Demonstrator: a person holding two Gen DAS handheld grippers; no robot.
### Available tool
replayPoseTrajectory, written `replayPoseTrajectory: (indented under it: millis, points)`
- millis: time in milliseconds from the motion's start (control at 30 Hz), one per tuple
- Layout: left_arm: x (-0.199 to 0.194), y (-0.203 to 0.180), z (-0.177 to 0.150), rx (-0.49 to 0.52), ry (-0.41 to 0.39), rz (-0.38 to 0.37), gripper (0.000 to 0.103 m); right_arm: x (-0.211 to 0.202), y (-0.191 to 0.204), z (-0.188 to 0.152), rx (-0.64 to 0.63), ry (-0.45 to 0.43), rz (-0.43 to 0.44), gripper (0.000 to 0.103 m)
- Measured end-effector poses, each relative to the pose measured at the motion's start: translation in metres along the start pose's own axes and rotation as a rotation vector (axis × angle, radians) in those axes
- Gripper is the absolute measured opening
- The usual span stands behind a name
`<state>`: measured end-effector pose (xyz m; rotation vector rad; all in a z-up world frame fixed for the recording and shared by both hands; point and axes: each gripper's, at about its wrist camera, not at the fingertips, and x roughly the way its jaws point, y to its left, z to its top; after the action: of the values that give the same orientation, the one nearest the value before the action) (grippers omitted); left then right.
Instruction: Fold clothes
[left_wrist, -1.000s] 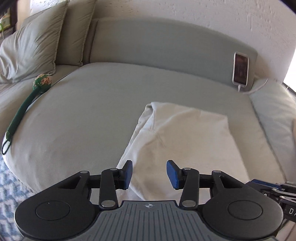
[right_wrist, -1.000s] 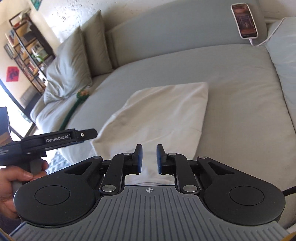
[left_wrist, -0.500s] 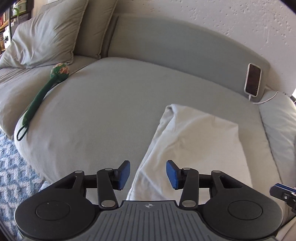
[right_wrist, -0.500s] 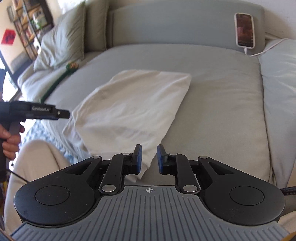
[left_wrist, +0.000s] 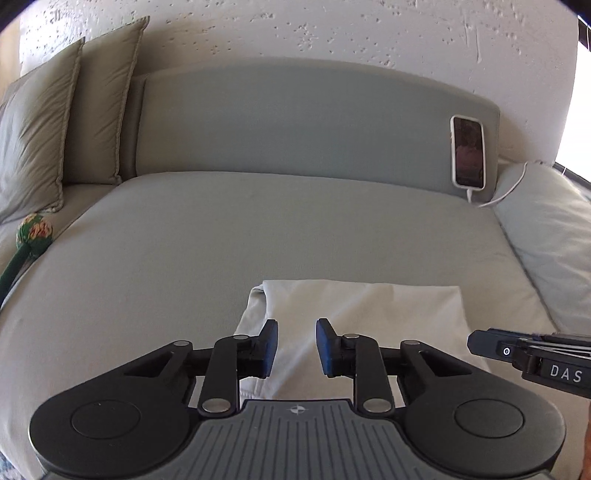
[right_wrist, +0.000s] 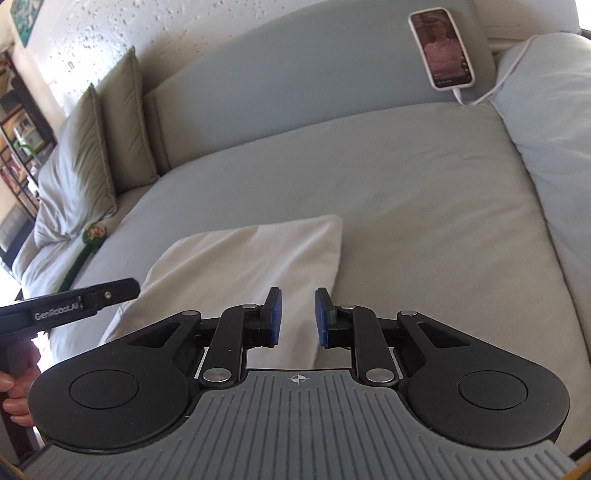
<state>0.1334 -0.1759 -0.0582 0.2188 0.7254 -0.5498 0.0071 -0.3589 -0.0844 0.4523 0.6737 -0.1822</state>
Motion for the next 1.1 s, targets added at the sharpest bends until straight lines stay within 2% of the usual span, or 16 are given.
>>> replayPoseTrajectory:
  millis: [67,133,267,300,367,433,567,633,733,767,833,900,933,1000,1033,1100]
  points:
    - [0.027,-0.002,0.0,0.036,0.061,0.066,0.017,0.023,0.012,0.003,-0.099,0.031,-0.005,0.021]
    - [0.042,0.007,-0.007,0.011,0.098,0.158,0.019,0.049,0.02,0.0,-0.207,0.099,-0.051,0.02]
    - [0.028,0.033,-0.013,-0.07,0.091,0.244,0.018,0.04,0.002,-0.006,-0.207,0.061,-0.116,0.006]
    - [0.022,0.039,-0.013,-0.104,0.087,0.222,0.018,0.033,-0.004,-0.006,-0.195,0.053,-0.149,0.015]
    - [0.01,0.045,-0.009,-0.161,0.064,0.156,0.018,0.023,-0.015,-0.001,-0.164,0.033,-0.174,0.015]
    - [0.0,0.033,0.0,-0.143,0.025,0.057,0.018,0.018,-0.024,0.009,-0.105,0.004,-0.148,0.015]
    - [0.012,-0.013,0.018,0.019,-0.014,-0.098,0.031,0.041,-0.01,0.03,-0.064,-0.019,-0.072,0.015]
    - [0.034,-0.022,0.019,0.051,0.01,-0.098,0.032,0.06,0.003,0.03,-0.085,-0.004,-0.056,0.015]
    - [0.065,-0.009,0.018,-0.025,0.113,-0.009,0.026,0.074,0.006,0.028,-0.087,0.024,-0.117,0.013]
    - [0.06,-0.004,0.02,-0.066,0.115,-0.014,0.026,0.076,0.003,0.027,-0.079,0.031,-0.153,0.011]
    - [0.036,0.001,0.025,-0.099,0.097,0.014,0.026,0.072,-0.007,0.024,-0.041,0.032,-0.222,0.013]
    - [0.002,0.008,0.023,-0.121,0.03,0.027,0.038,0.05,-0.028,0.019,0.05,-0.001,-0.272,0.015]
    - [-0.016,0.012,0.022,-0.133,-0.003,0.033,0.044,0.036,-0.036,0.017,0.087,-0.017,-0.277,0.015]
    - [-0.042,0.021,0.016,-0.138,-0.021,0.039,0.046,0.007,-0.048,0.009,0.157,-0.024,-0.25,0.016]
    - [-0.052,0.025,0.012,-0.141,-0.015,0.039,0.052,-0.007,-0.052,0.004,0.187,-0.018,-0.224,0.019]
    - [-0.066,0.033,0.004,-0.144,0.003,0.027,0.058,-0.03,-0.055,-0.007,0.237,0.009,-0.156,0.044]
